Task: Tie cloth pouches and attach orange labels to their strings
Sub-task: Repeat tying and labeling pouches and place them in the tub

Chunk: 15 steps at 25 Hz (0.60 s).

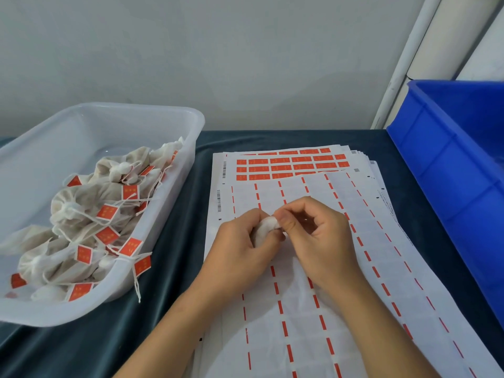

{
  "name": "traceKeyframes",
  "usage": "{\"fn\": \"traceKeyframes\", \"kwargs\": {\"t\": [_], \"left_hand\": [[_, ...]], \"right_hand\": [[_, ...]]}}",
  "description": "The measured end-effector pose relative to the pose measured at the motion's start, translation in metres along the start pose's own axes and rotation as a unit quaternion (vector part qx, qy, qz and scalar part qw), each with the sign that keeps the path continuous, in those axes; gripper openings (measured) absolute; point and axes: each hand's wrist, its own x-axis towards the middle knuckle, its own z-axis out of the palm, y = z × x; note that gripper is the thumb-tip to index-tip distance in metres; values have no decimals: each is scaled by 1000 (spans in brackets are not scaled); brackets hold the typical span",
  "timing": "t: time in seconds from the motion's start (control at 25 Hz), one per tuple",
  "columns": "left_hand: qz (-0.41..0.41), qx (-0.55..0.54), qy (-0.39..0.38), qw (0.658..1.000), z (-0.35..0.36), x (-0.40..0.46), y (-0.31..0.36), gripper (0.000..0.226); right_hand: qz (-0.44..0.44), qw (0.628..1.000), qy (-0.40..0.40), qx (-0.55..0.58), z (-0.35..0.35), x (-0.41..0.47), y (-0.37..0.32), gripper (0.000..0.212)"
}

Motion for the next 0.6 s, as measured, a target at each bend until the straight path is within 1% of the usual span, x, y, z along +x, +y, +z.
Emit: {"fn": "traceKeyframes", "kwargs": {"t": [0.2,0.32,0.4,0.52,0.6], "left_hand": [[10,16,22,1000,1,-1,-1,8],[11,41,23,999,0,-1,0,6],[18,42,16,999,-1,-1,0,7],[35,-2,10,999,-3,-2,0,9],[34,-43,24,998,-3,0,1,8]], "right_hand": [[4,1000,-10,-14,-3,1,1,3],[14,999,-23,-33,-5,2,2,9],[28,999,-25,-34,-5,2,3,8],[50,999,-19,-4,-5,3,3,5],[52,999,-15,-4,-4,4,3,4]]}}
